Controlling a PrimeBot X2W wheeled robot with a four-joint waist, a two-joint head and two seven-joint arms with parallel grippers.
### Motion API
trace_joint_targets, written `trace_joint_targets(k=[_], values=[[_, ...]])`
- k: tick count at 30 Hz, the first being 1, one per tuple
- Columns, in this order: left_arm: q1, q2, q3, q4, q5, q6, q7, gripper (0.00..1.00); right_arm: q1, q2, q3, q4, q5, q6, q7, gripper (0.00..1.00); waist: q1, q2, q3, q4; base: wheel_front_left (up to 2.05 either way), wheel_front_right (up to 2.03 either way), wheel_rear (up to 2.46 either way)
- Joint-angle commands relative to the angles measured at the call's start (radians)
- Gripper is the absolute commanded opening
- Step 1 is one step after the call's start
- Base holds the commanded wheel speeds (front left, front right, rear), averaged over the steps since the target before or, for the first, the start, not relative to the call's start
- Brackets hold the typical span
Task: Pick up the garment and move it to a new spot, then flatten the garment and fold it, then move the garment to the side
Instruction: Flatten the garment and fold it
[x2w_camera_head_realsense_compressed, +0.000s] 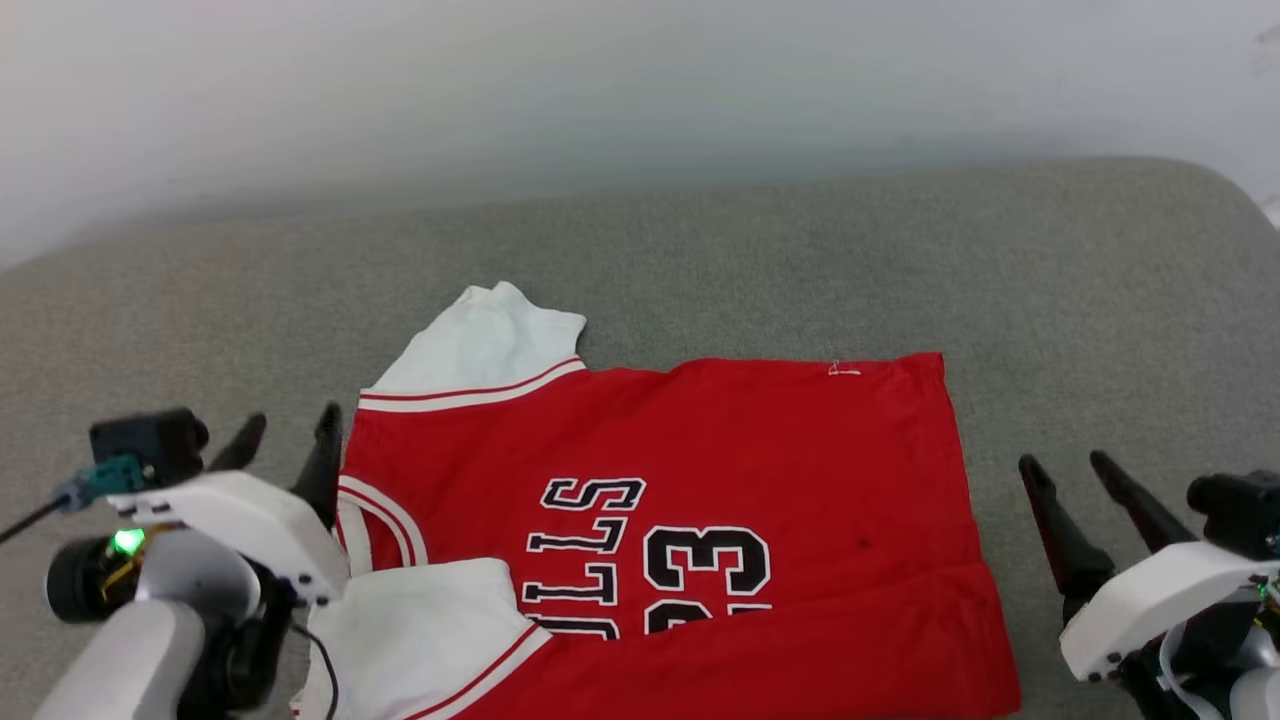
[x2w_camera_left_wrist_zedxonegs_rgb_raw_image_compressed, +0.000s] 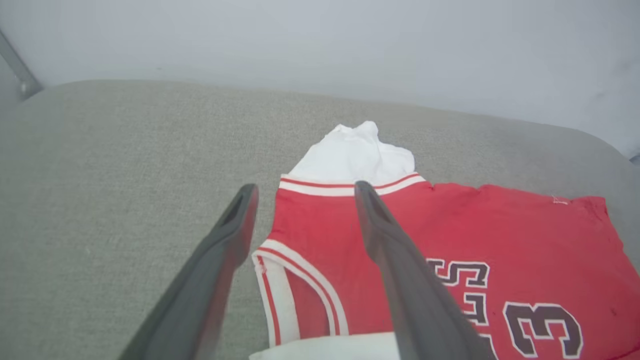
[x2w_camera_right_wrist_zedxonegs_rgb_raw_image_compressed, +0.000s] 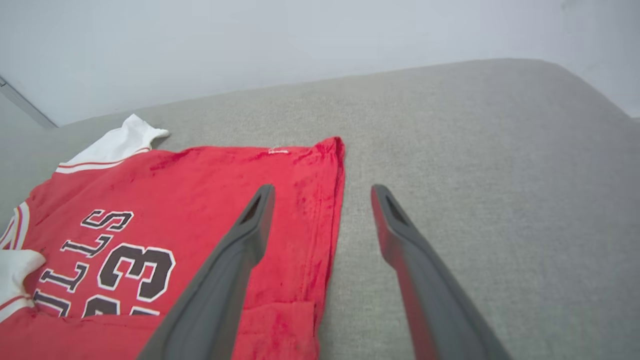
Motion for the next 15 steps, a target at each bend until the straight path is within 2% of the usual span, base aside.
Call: trace_joint_targets(k=[1, 7, 10, 15], values=[[-0.068, 0.003, 0.013, 0.004, 0.021, -0.007, -0.024, 1.0, -0.038, 0.019, -0.001, -0.026, -0.017, -0.001, -0.042, 1.0, 0.0001, -0.0001, 0.071, -0.04, 0.0, 0.0, 0.0], [-0.237, 0.028, 0.051, 0.036, 0.042, -0.03, -0.047, 1.0, -0.111, 0.05, 0.02, -0.092, -0.053, -0.001, -0.13, 1.0, 0.0001, -0.0001, 0.202, -0.106, 0.0, 0.0, 0.0], [-0.338, 0.056, 0.066, 0.063, 0.036, -0.056, -0.016, 1.0, -0.149, 0.066, 0.037, -0.113, -0.063, -0.001, -0.164, 1.0, 0.0001, -0.0001, 0.273, -0.148, 0.0, 0.0, 0.0], [-0.503, 0.12, 0.039, 0.13, 0.0, -0.149, 0.132, 1.0, -0.18, 0.087, 0.046, -0.118, -0.073, -0.001, -0.193, 1.0, 0.0001, -0.0001, 0.347, -0.209, 0.0, 0.0, 0.0]])
